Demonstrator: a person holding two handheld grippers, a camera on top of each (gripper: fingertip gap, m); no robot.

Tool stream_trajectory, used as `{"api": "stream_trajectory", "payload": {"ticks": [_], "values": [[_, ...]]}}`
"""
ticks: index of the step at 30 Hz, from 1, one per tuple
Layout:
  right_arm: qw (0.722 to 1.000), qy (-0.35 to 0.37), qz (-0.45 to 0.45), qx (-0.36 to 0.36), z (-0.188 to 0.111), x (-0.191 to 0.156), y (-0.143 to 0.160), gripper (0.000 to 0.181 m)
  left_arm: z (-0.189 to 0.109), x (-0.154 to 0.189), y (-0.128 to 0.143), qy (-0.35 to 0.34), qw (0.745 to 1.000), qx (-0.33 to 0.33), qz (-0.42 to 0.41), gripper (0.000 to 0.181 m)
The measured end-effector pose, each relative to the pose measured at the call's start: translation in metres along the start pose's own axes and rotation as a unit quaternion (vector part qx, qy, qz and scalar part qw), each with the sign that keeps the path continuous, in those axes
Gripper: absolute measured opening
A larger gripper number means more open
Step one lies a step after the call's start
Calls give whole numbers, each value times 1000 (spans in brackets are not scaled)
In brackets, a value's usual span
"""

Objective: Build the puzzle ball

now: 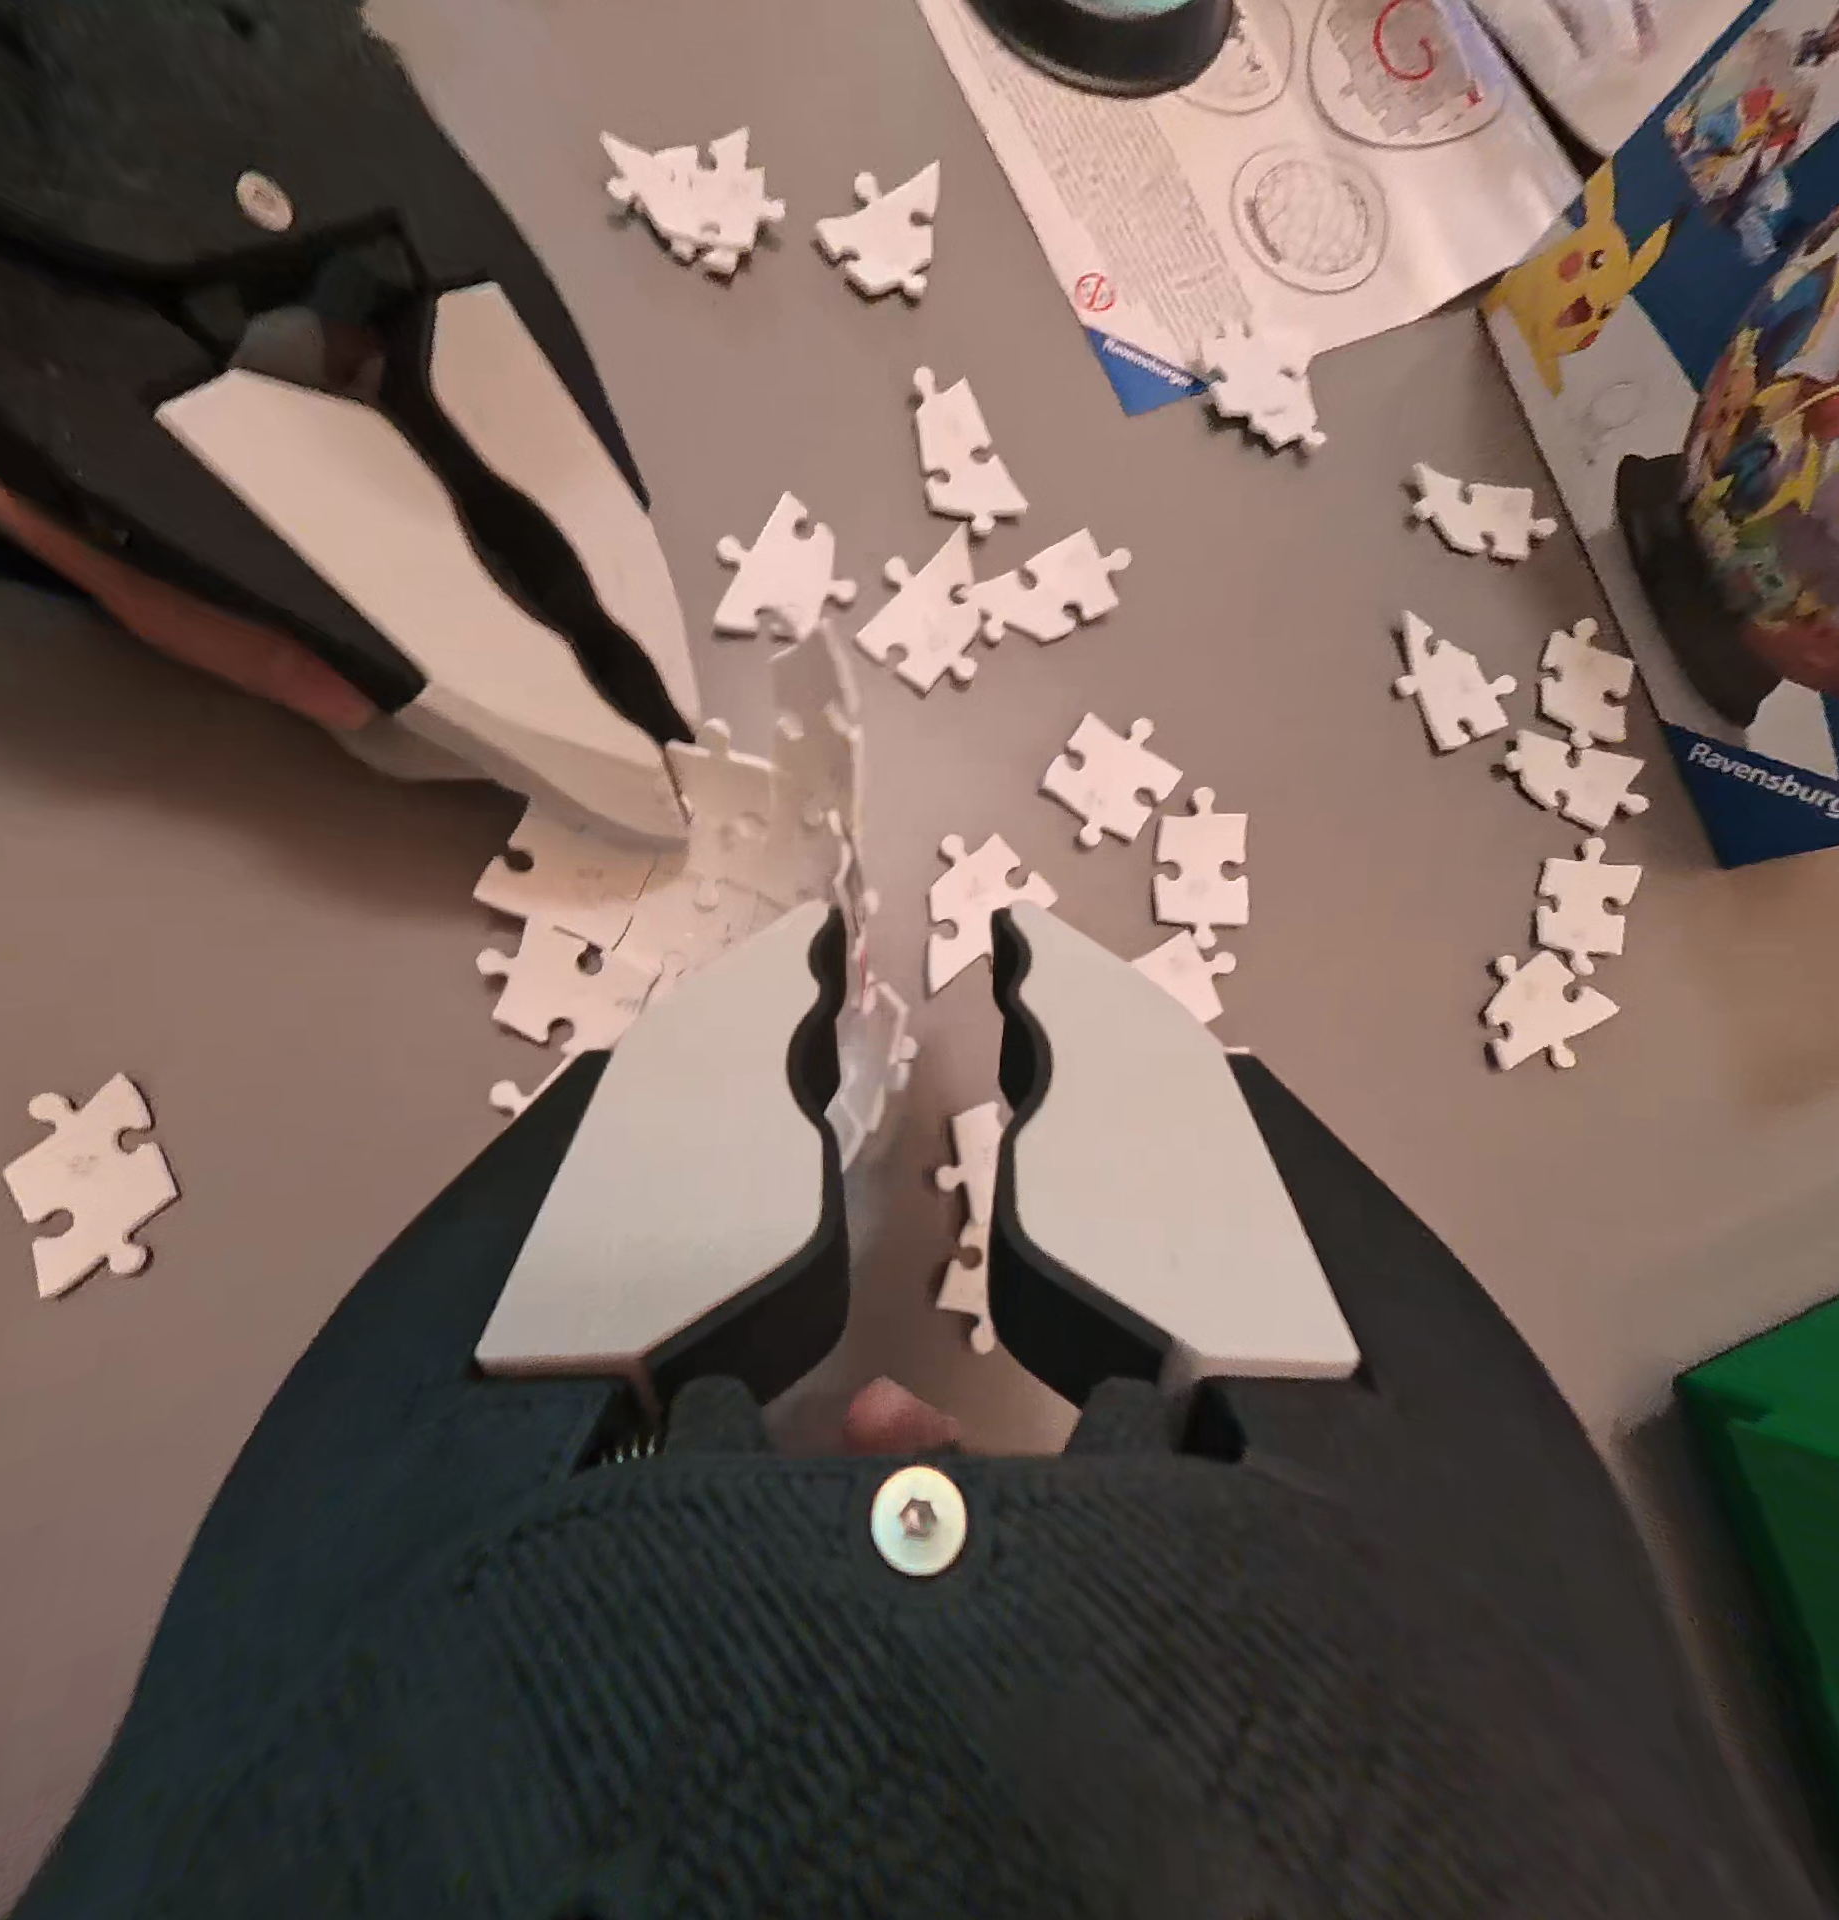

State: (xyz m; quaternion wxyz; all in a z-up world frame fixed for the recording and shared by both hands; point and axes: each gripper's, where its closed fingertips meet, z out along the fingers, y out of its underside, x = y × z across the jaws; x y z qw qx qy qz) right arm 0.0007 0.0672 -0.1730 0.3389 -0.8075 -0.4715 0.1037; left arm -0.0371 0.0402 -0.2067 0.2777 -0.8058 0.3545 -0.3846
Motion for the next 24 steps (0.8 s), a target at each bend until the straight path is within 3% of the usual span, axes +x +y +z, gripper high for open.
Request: {"api": "stream_trajectory", "payload": {"ticks": [10, 14, 18, 24], "values": [[996, -73, 43, -30, 3, -3, 3, 6, 0, -2, -1, -4, 1000, 1, 0, 5], [993, -72, 90, -21, -1, 6, 4, 23, 0, -2, -1, -5, 1000, 0, 0, 5], [975, -160, 151, -34, -10, -4, 10, 28, 0, -3, -1, -10, 1000, 0, 3, 6], [970, -201, 120, -66, -17, 2, 14, 33, 0, -2, -1, -16, 1000, 1, 9, 6]]}}
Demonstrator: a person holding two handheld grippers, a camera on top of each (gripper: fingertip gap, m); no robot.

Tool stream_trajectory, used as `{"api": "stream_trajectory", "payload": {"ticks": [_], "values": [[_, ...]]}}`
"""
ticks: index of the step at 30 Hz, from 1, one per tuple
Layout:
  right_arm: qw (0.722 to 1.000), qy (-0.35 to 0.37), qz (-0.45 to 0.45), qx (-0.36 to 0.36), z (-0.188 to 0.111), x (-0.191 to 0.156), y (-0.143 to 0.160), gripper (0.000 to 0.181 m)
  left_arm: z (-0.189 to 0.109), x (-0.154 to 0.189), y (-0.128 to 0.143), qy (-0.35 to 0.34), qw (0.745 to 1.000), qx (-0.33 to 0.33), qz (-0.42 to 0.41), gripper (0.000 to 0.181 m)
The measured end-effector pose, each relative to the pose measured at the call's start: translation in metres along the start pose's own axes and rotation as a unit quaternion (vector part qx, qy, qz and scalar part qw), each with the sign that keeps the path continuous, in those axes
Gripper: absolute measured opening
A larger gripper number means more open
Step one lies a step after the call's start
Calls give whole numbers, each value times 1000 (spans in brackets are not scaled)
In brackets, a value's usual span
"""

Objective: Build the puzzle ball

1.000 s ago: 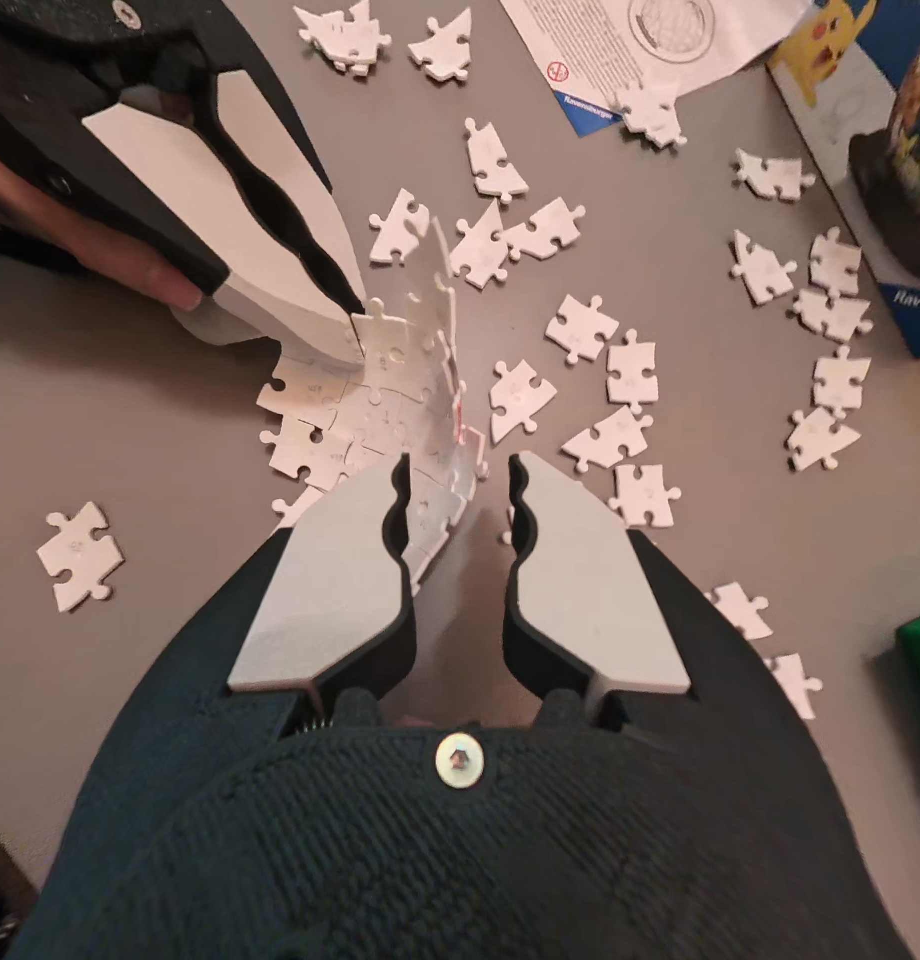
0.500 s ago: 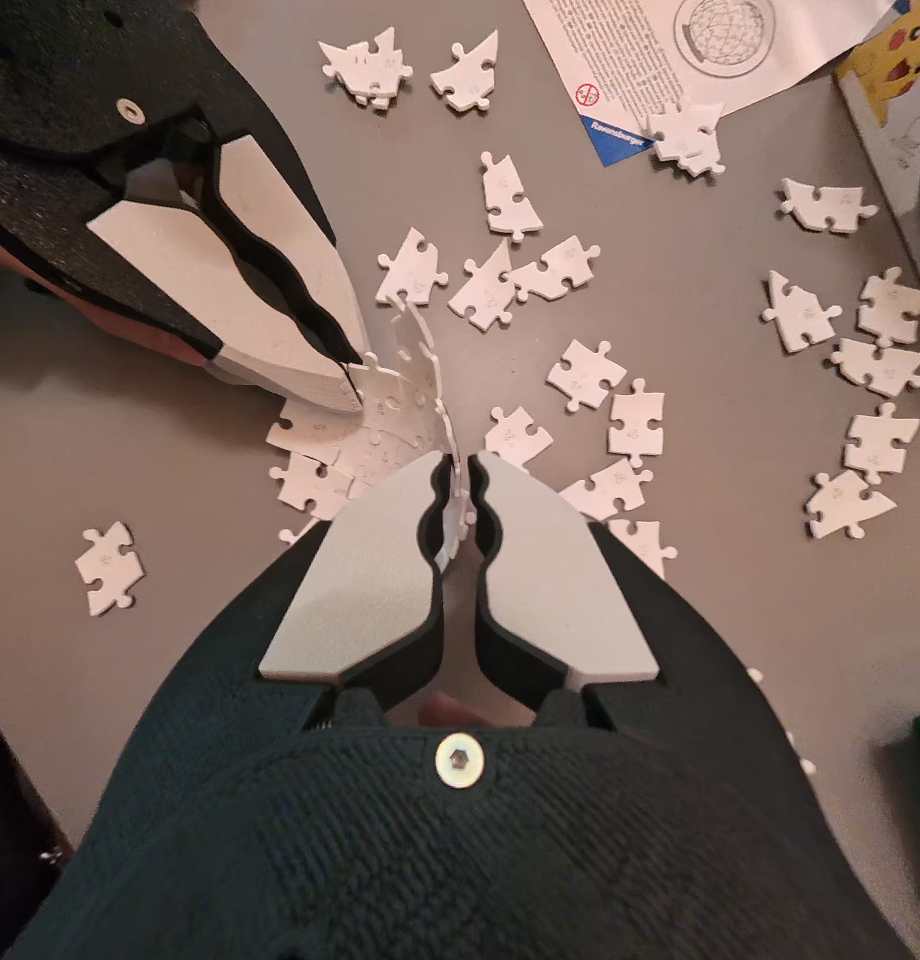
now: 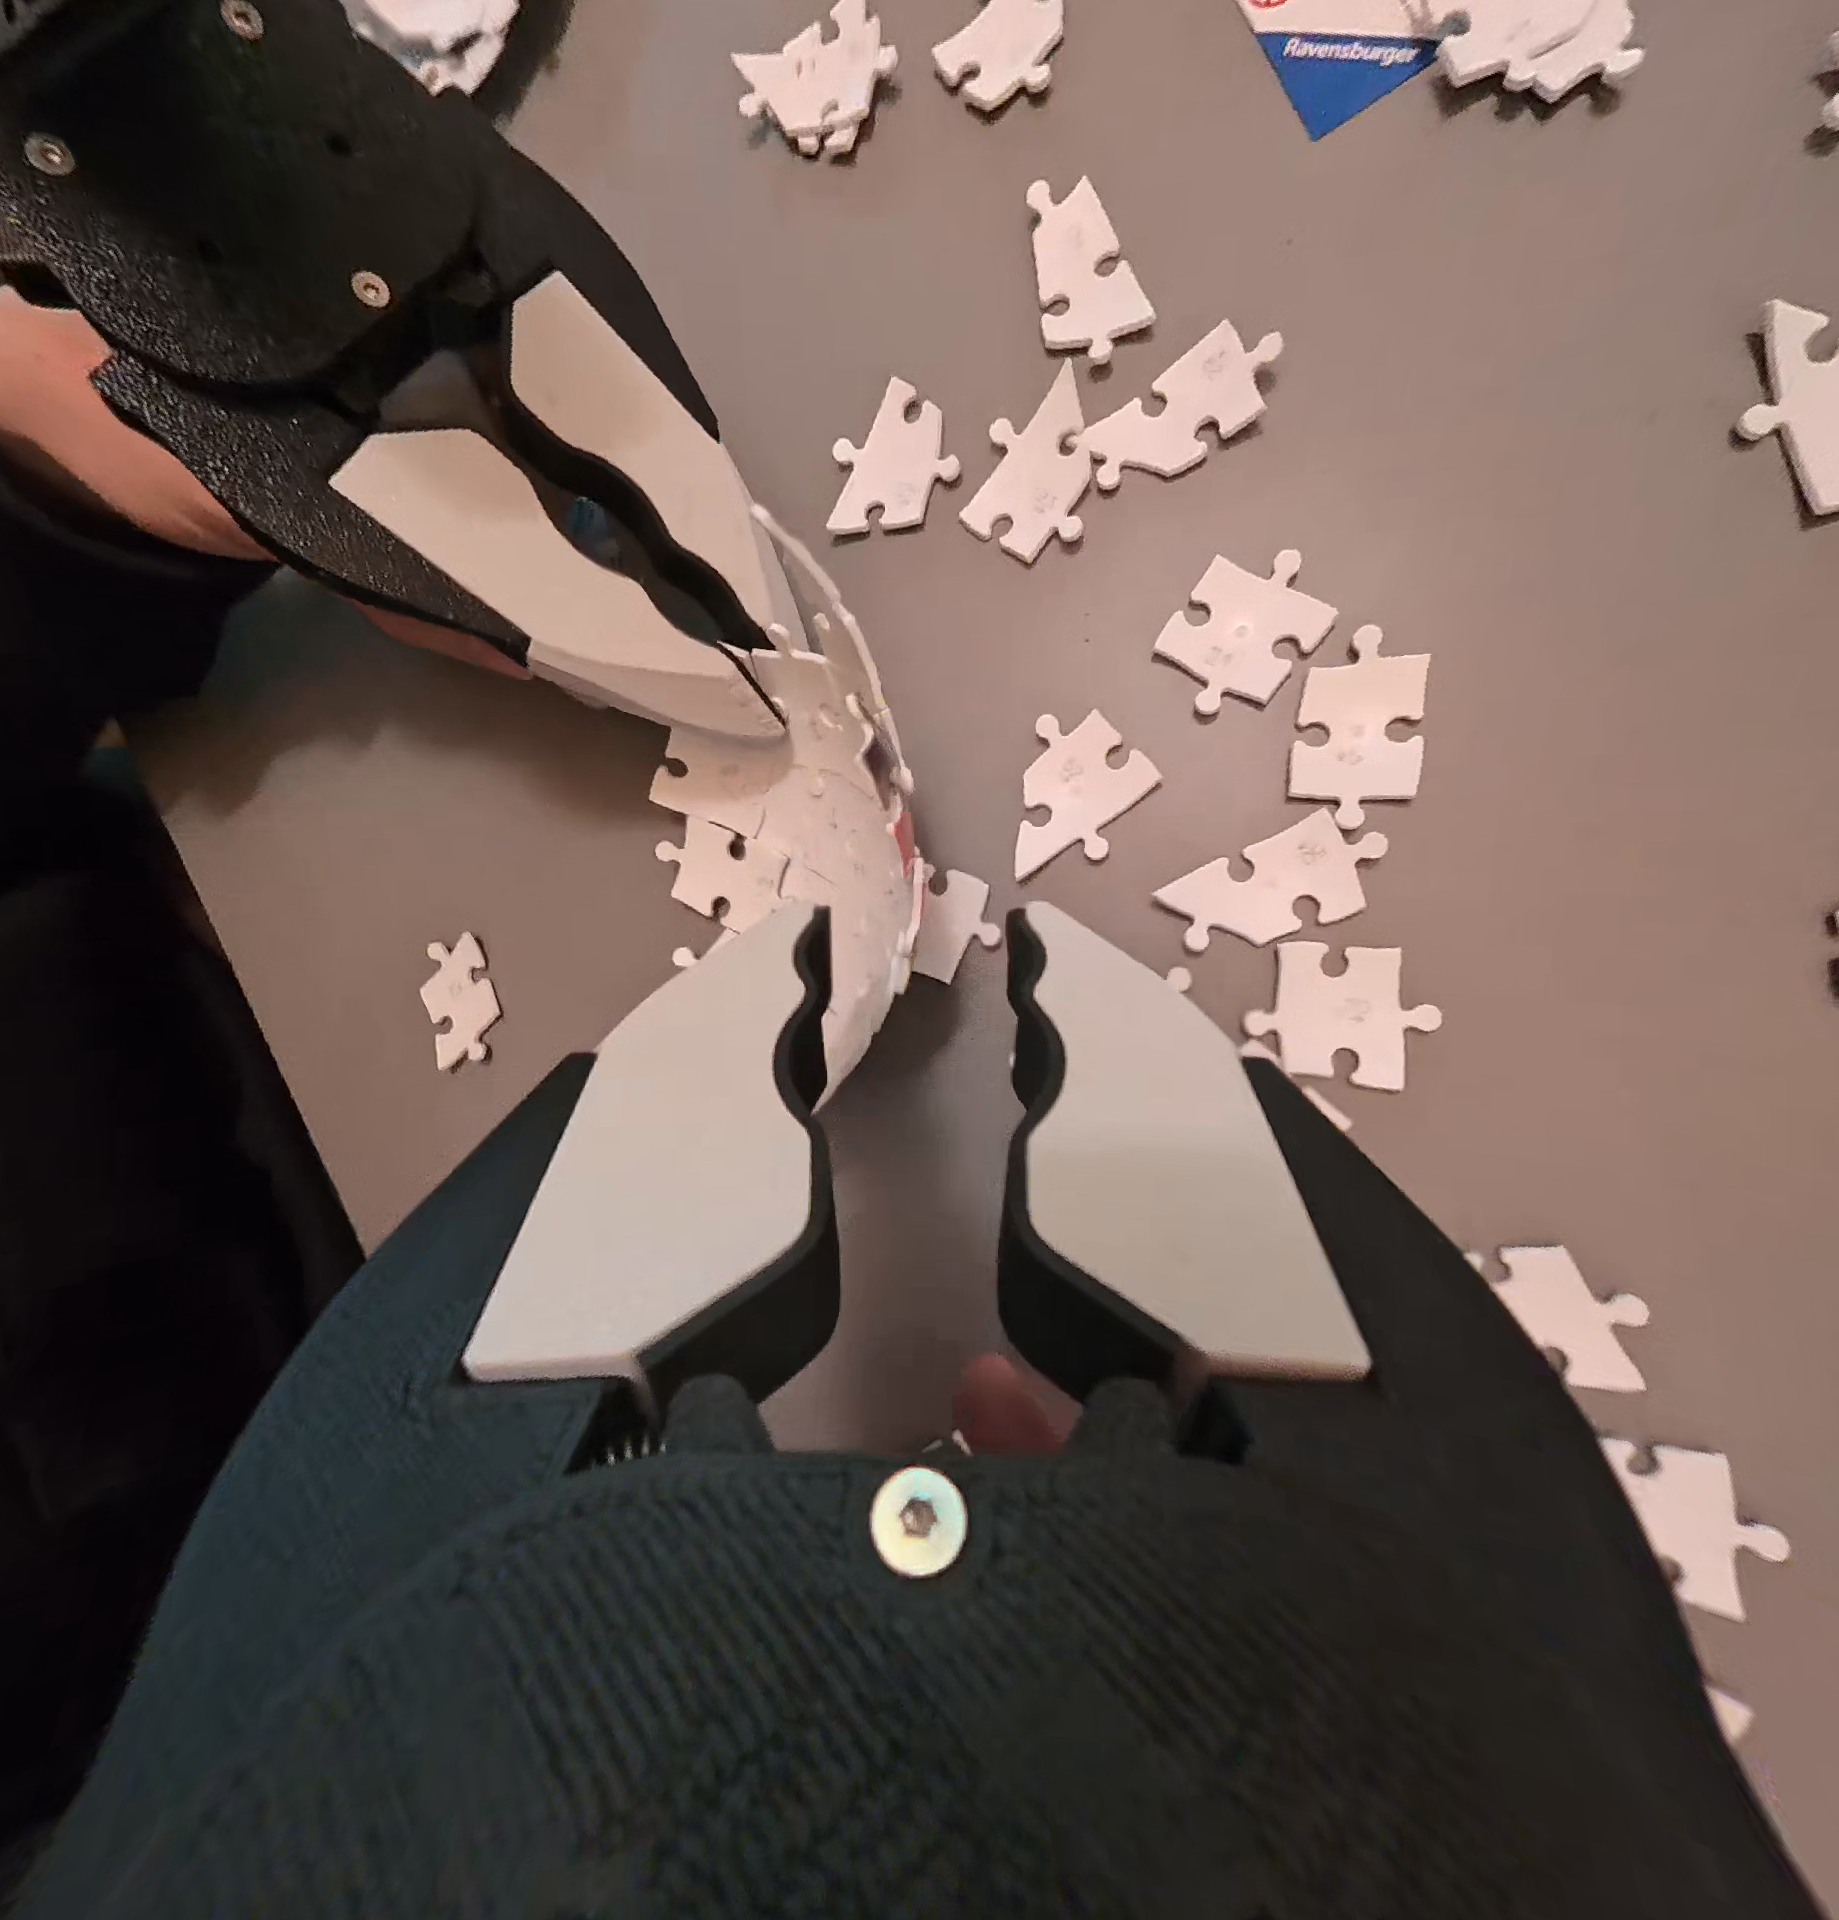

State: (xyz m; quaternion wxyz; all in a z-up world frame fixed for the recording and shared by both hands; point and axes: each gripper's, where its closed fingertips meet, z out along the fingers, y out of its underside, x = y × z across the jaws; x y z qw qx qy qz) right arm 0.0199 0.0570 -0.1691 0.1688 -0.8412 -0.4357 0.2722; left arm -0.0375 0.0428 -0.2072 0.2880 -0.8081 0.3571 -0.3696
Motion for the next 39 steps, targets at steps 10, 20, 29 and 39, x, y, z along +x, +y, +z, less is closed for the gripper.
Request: {"api": "stream_trajectory", "payload": {"ticks": [10, 20, 29, 39], "values": [[996, -16, -24, -80, 30, 1, 5, 15, 1, 1, -1, 1, 1000, 1, 2, 6], [996, -10, -29, -79, 31, -1, 5, 4, 1, 2, -1, 5, 1000, 2, 3, 6], [991, 87, -3, -104, 24, 4, 3, 4, -18, -5, -9, -83, 993, 39, 69, 17], [970, 182, -49, -154, 21, -1, -2, 4, 4, 41, 23, -148, 929, -71, 330, 27]]}}
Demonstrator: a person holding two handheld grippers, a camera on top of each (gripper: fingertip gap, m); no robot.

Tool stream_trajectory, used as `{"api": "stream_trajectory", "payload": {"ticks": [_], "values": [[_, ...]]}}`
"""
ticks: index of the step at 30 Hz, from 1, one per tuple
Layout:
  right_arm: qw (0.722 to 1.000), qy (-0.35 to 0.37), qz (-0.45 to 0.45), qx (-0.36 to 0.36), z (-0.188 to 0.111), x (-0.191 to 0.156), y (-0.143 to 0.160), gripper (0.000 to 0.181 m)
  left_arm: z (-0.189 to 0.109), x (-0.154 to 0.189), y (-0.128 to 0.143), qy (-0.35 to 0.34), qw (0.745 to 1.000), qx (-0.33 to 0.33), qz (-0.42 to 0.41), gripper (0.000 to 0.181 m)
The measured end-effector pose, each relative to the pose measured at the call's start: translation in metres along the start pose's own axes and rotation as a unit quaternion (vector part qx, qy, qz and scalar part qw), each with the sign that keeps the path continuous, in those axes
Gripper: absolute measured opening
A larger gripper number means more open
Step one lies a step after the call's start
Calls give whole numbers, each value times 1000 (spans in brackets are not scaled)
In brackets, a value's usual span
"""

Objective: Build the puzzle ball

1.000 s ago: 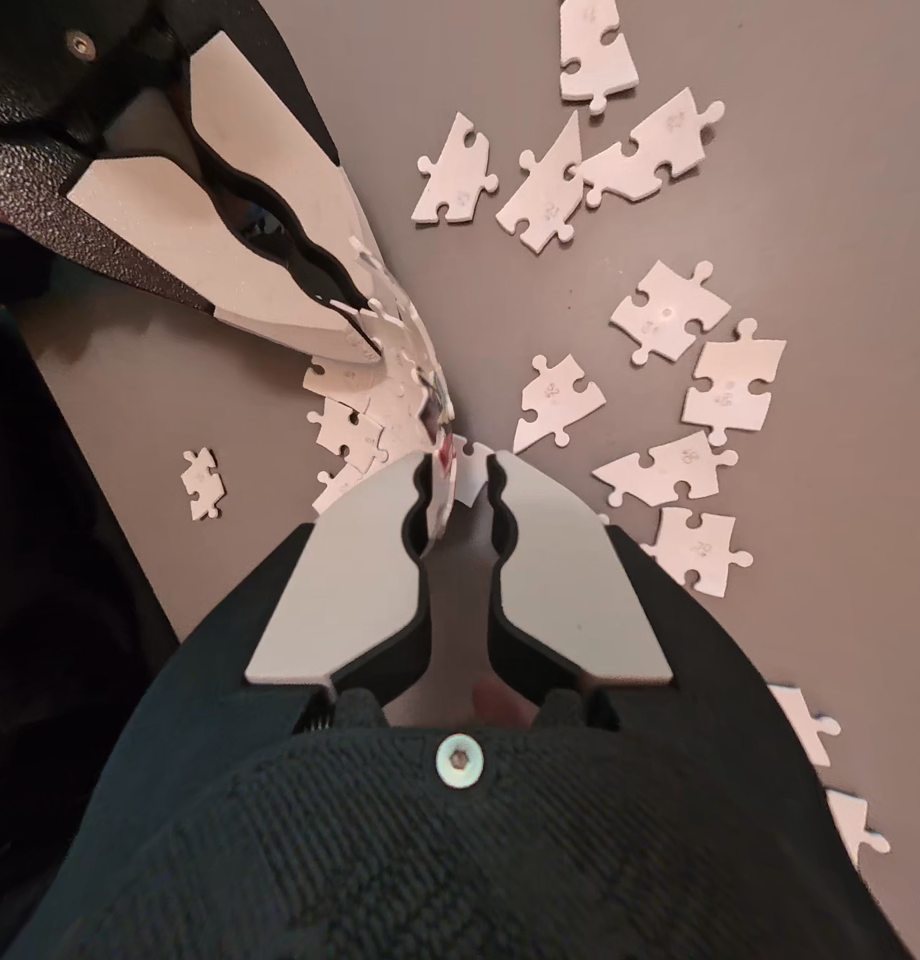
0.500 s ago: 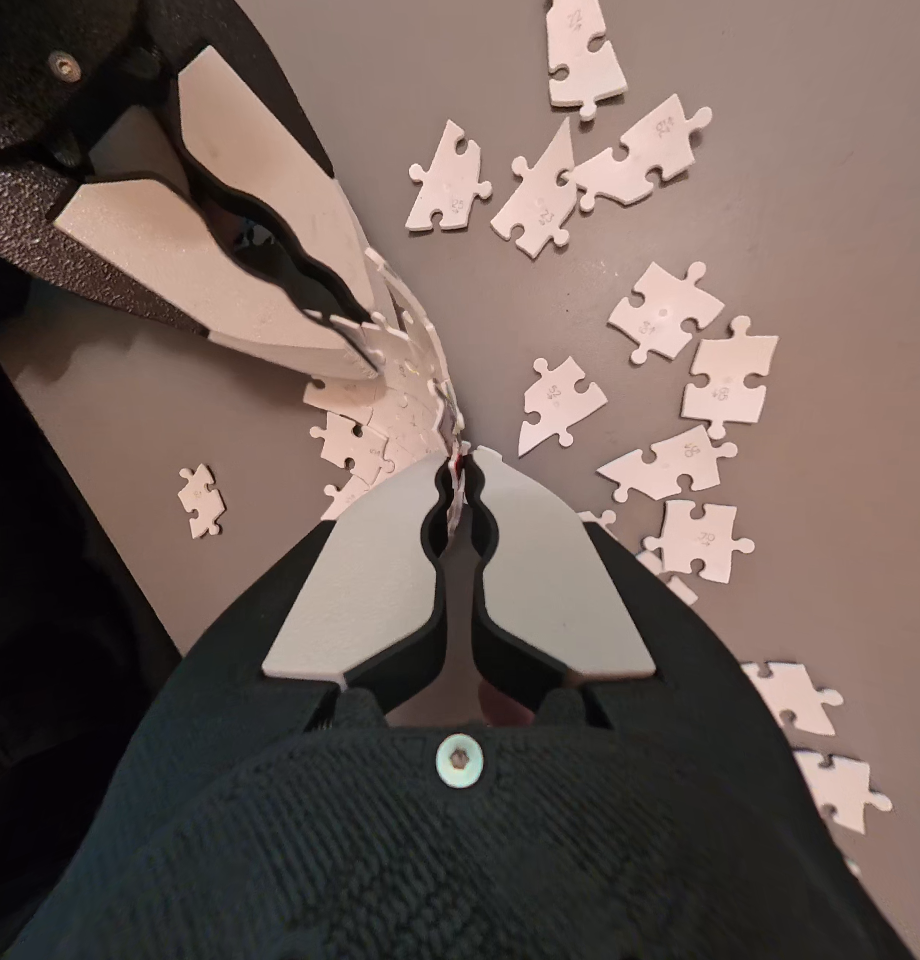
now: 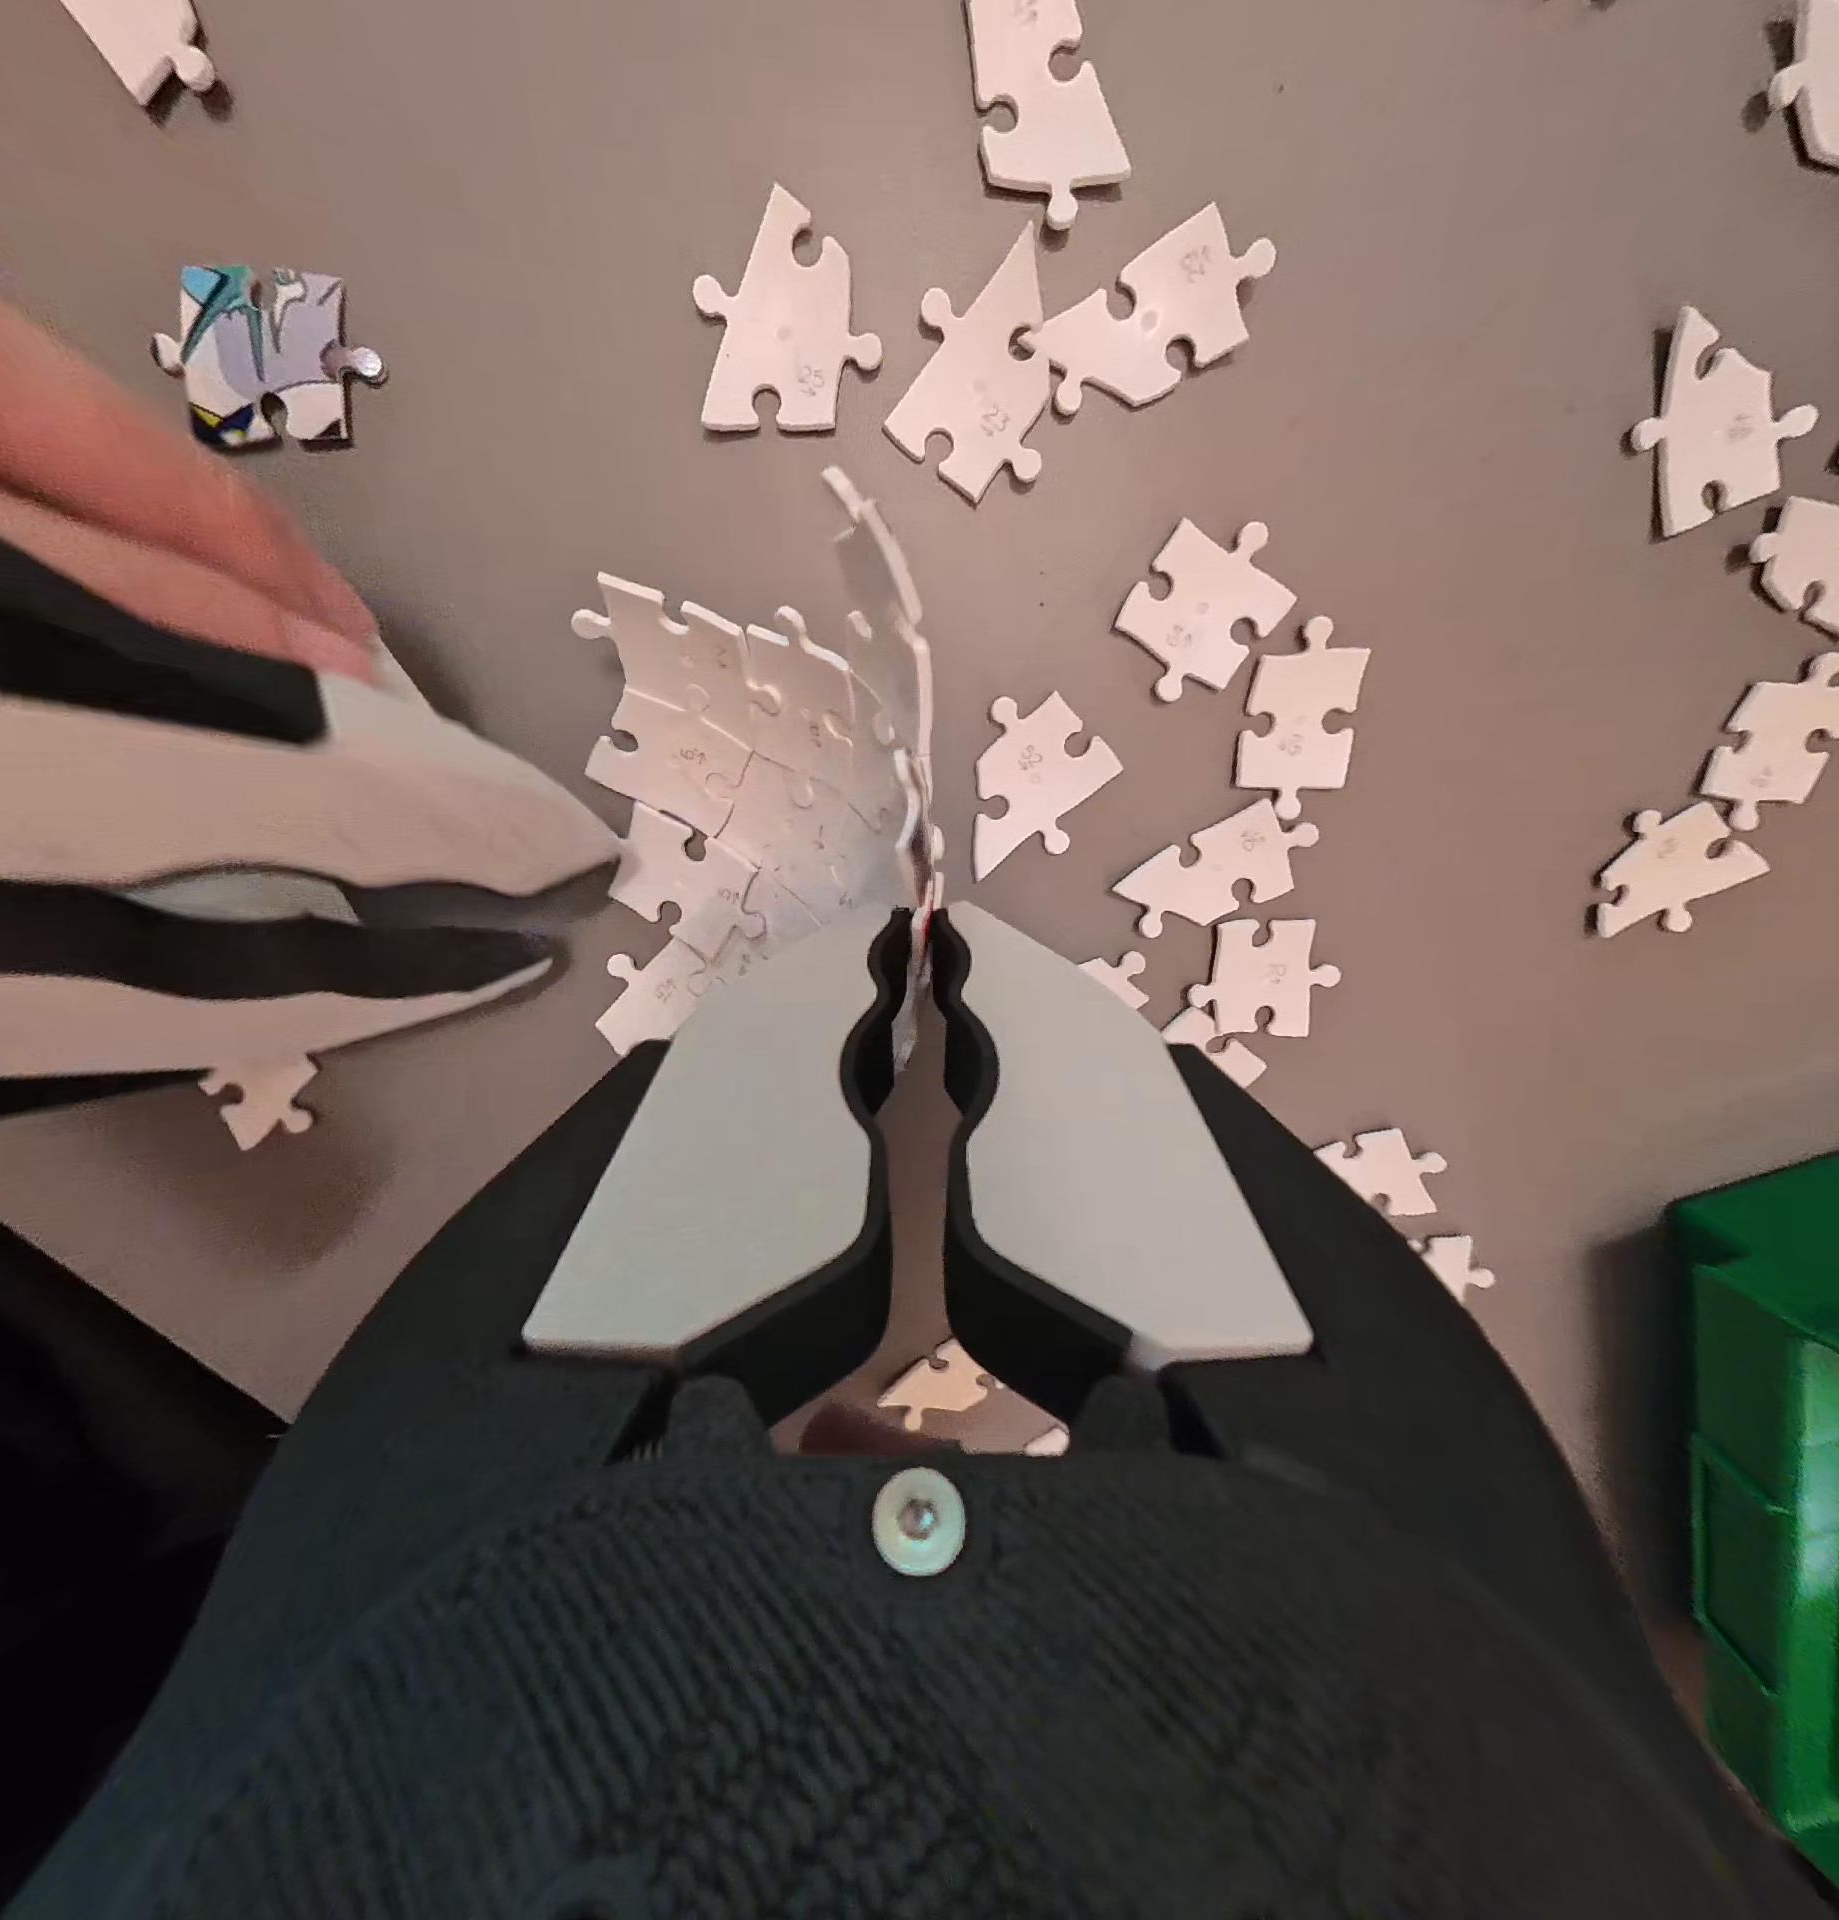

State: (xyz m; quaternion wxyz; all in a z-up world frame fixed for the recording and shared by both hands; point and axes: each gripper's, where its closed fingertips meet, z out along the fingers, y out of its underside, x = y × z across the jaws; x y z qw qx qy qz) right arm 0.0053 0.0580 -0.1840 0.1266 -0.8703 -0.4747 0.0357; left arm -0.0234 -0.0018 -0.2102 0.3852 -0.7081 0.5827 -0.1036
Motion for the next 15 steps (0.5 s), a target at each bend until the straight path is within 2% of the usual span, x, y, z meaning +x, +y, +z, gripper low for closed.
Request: {"api": "stream_trajectory", "payload": {"ticks": [6, 15], "values": [[1000, 23, -11, -9, -1, -2, -4, 4, 19, -1, -9, 21, 995, 7, -99, 26], [999, 33, -17, -7, -1, -3, -8, 4, 18, -5, 1, -12, 995, -18, -100, 12]]}}
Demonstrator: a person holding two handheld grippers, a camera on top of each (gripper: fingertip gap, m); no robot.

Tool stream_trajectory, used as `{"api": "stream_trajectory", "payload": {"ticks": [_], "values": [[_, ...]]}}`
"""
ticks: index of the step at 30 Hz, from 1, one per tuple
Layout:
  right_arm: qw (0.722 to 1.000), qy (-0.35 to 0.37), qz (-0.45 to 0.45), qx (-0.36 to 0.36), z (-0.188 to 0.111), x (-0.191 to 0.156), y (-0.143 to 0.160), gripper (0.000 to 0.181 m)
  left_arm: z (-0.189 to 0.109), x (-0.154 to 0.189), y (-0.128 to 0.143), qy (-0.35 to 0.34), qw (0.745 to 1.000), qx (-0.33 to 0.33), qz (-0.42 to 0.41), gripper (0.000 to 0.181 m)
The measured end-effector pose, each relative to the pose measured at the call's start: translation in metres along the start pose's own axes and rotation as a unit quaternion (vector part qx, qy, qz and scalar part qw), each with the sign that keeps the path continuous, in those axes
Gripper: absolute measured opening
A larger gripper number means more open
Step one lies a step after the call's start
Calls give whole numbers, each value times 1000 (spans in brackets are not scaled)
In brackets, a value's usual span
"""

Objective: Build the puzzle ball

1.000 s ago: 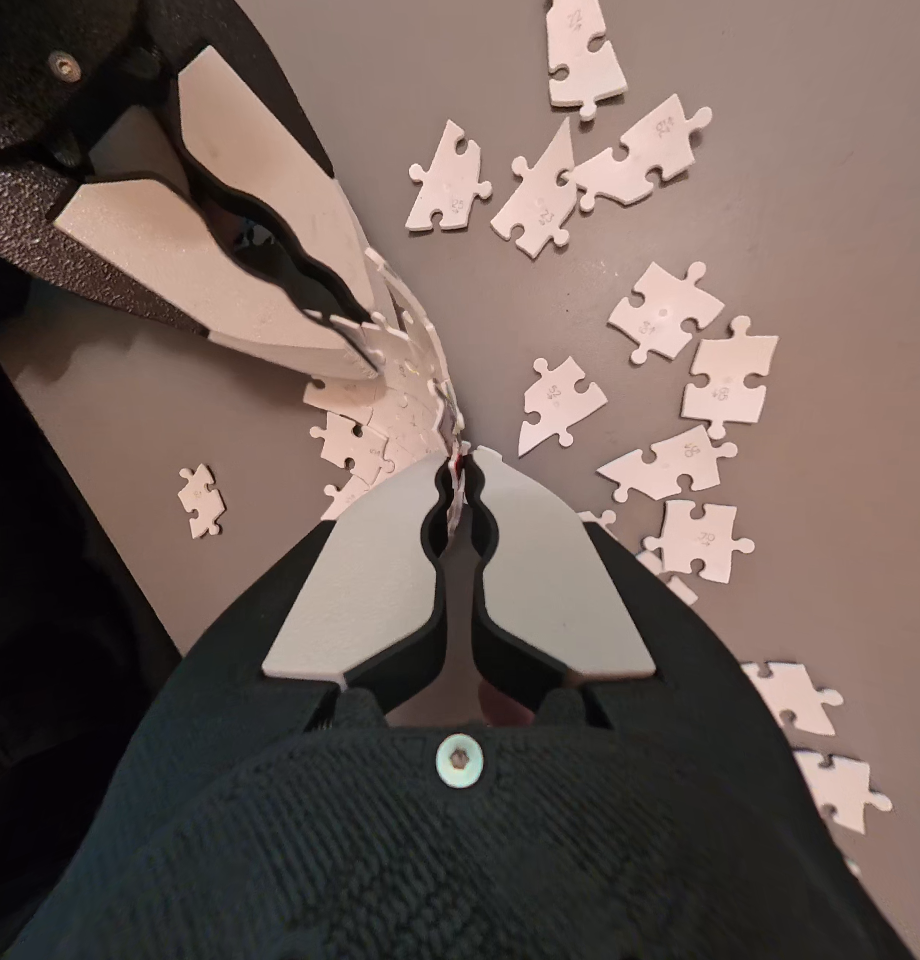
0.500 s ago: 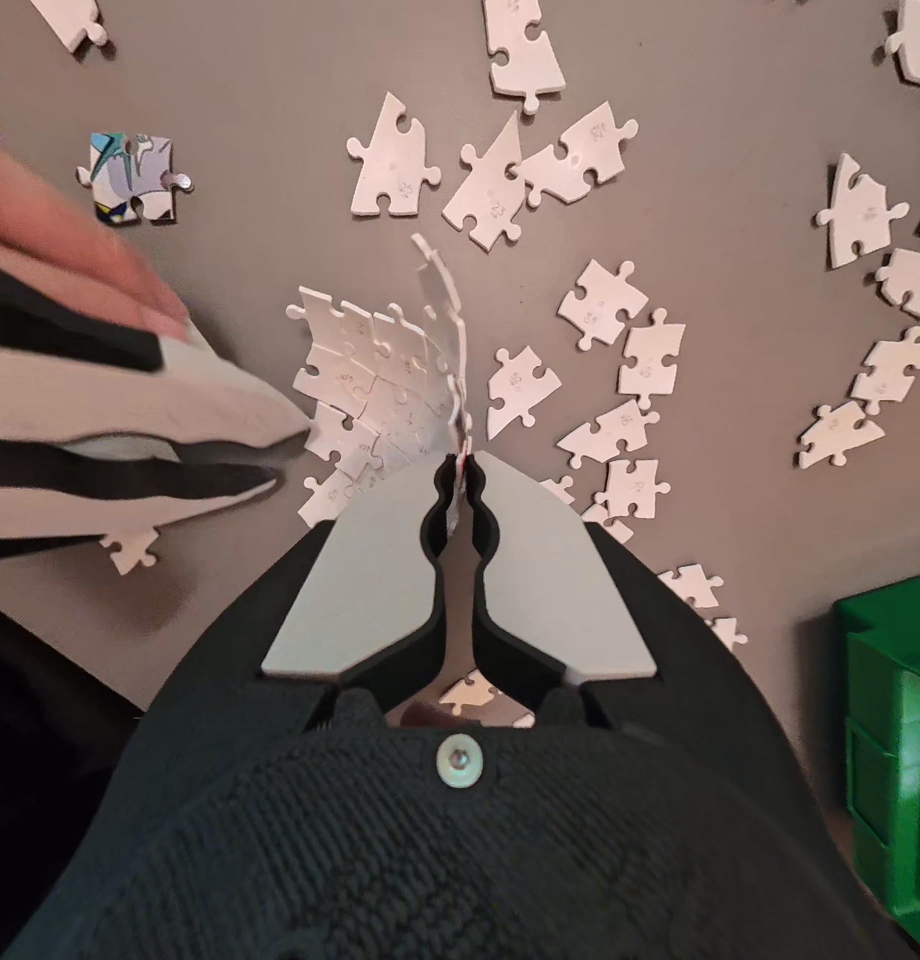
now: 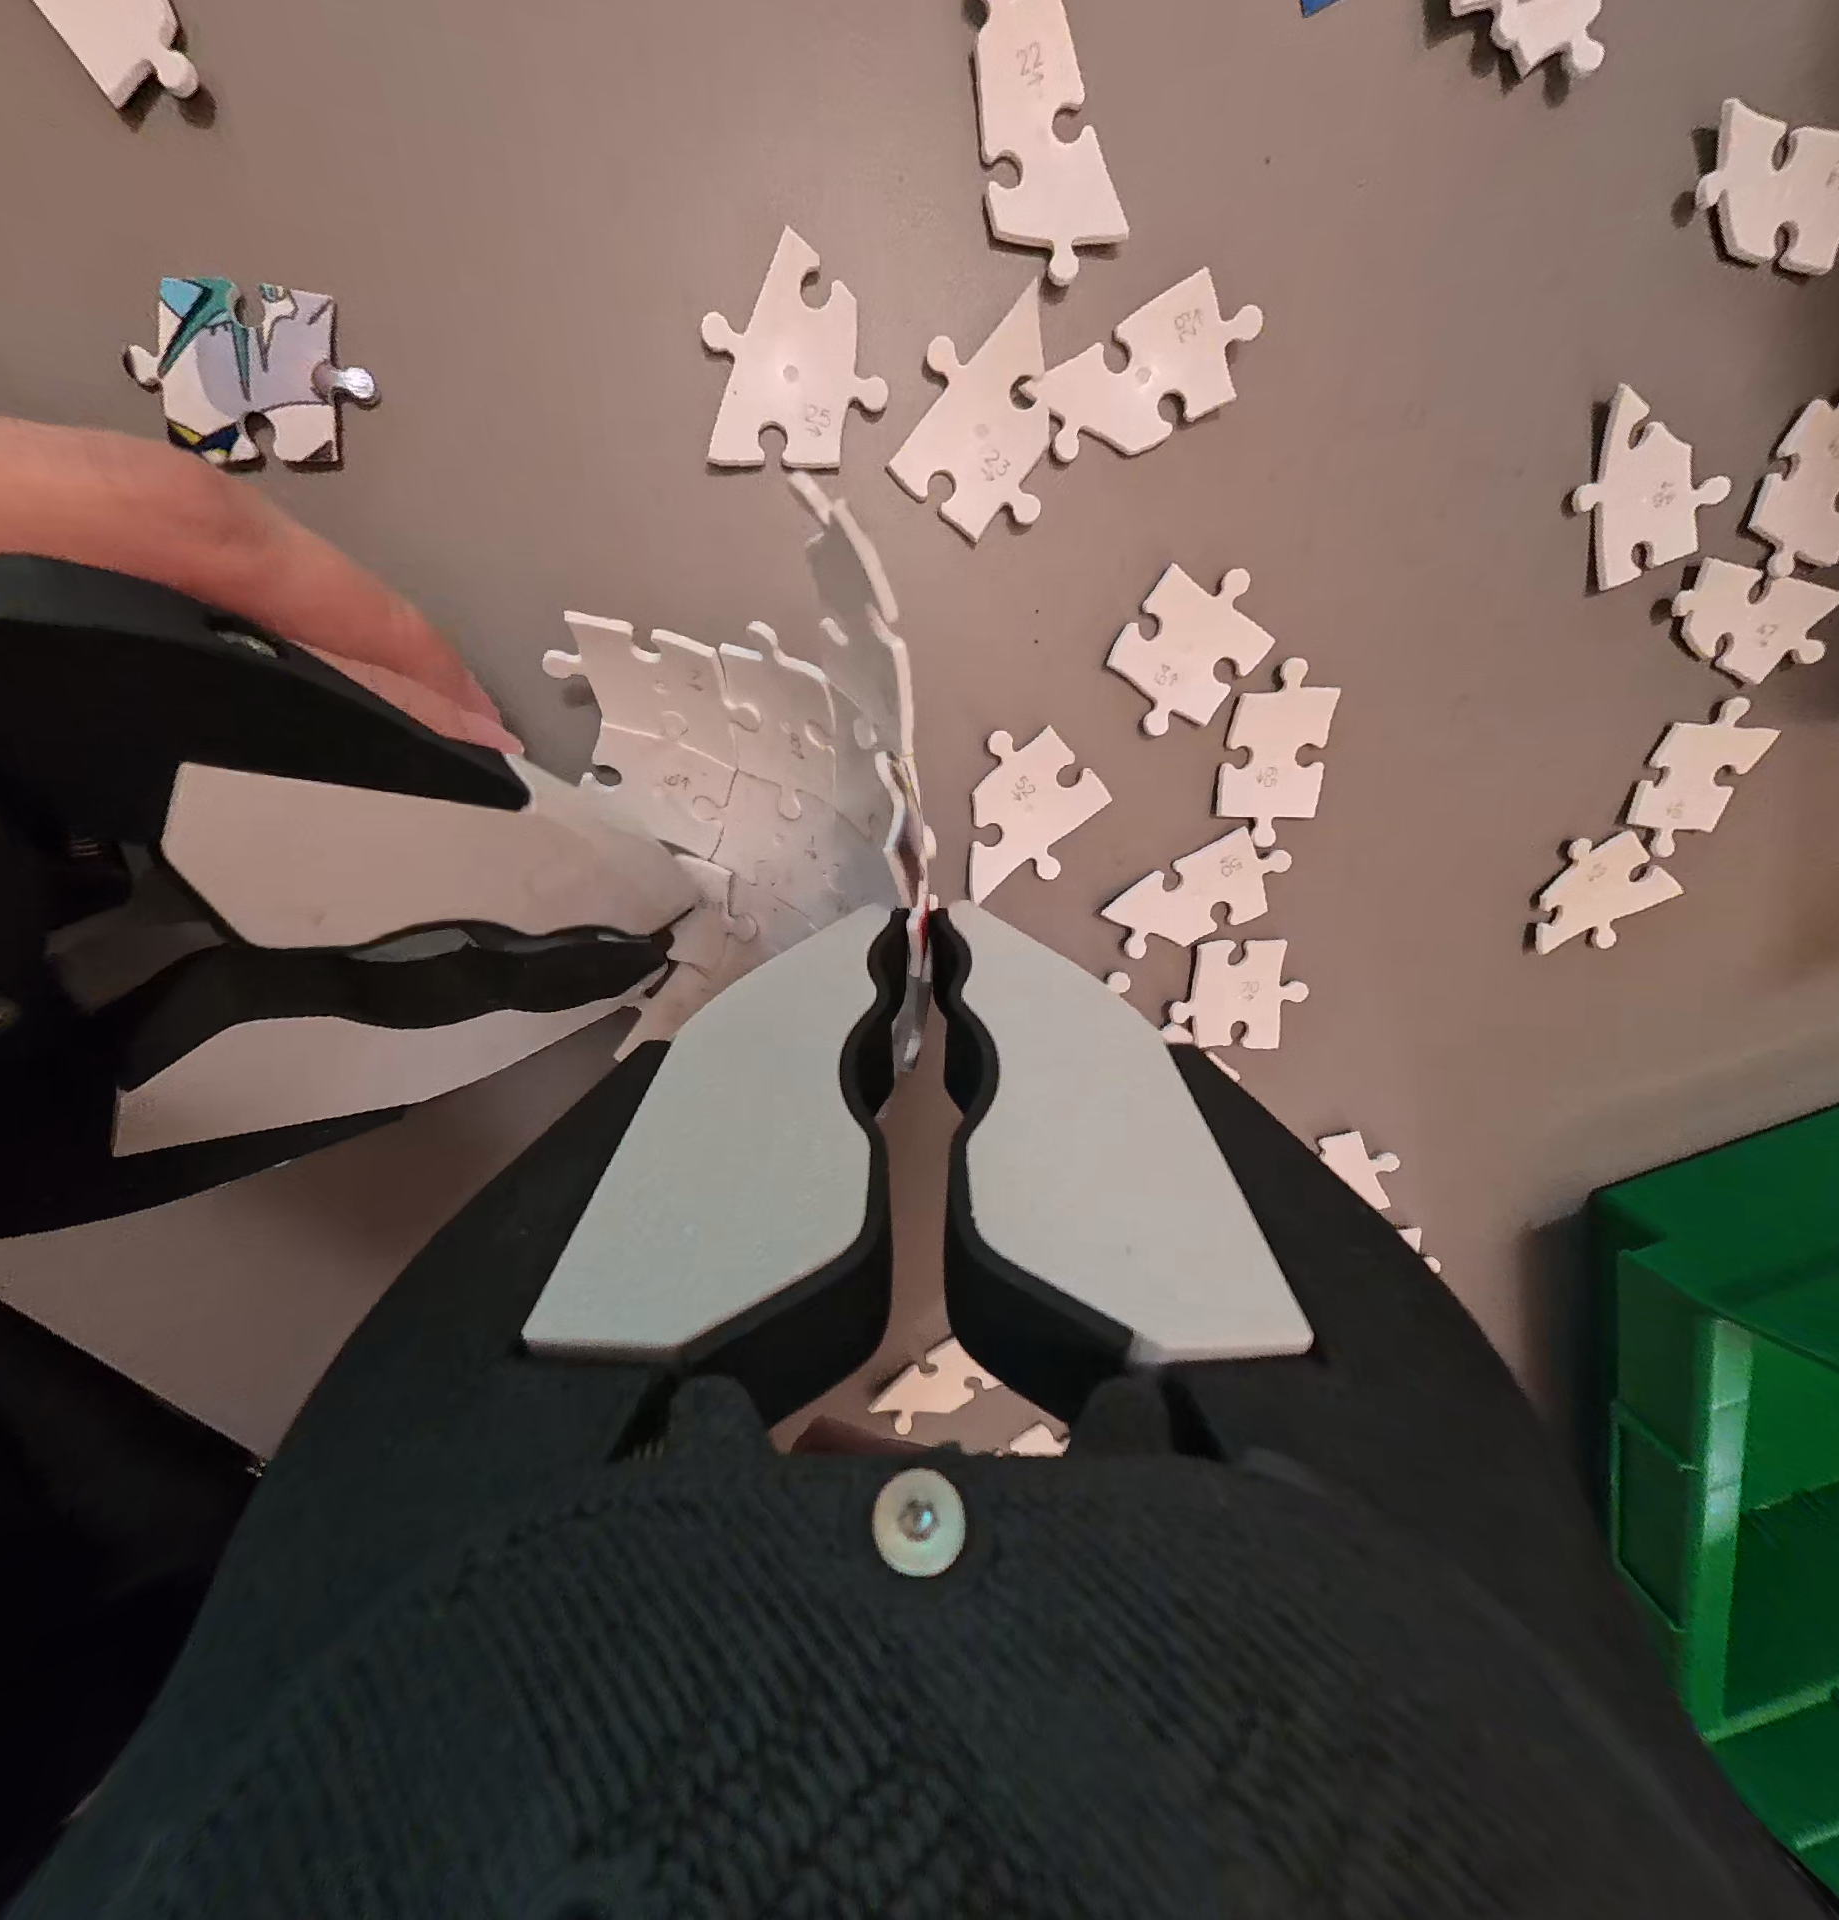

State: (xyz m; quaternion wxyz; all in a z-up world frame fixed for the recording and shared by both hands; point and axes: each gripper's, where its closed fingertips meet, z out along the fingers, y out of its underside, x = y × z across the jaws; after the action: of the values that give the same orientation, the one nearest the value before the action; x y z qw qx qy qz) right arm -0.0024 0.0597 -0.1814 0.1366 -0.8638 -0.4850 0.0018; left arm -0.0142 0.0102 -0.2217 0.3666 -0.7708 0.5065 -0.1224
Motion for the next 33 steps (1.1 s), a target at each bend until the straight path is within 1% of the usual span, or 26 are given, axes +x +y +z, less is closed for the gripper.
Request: {"api": "stream_trajectory", "payload": {"ticks": [5, 8, 11, 13, 14, 16, 18, 28, 33], "values": [[1000, 1, 5, 5, 1, 1, 0, 4, -2, 0, 1, -1, 1000, 3, 3, 10], [1000, 2, 3, 4, 1, 2, 2, 5, -3, 1, 5, 15, 1000, -6, 18, 2], [1000, 1, 1, 5, 1, 1, 1, 4, -5, -3, 8, 13, 1000, -7, 24, 6], [1000, 2, -1, 4, 1, 1, 0, 4, -7, -6, 10, 9, 1000, -11, 16, 13], [1000, 3, -1, 4, 2, 1, 0, 4, -8, -5, 11, 11, 1000, -13, 7, 16], [1000, 1, 0, 5, 2, 1, 0, 5, -10, 1, 11, 30, 999, -11, -9, 17], [1000, 1, 0, 6, 2, 1, 0, 4, -10, 3, 12, 29, 999, -11, -12, 19], [1000, 5, -3, 6, 2, 2, -1, 4, -11, -3, 12, 9, 1000, -12, 12, 18], [1000, 9, -9, 7, 2, 1, -3, 4, -15, -8, 8, -2, 1000, -4, 8, 10]]}}
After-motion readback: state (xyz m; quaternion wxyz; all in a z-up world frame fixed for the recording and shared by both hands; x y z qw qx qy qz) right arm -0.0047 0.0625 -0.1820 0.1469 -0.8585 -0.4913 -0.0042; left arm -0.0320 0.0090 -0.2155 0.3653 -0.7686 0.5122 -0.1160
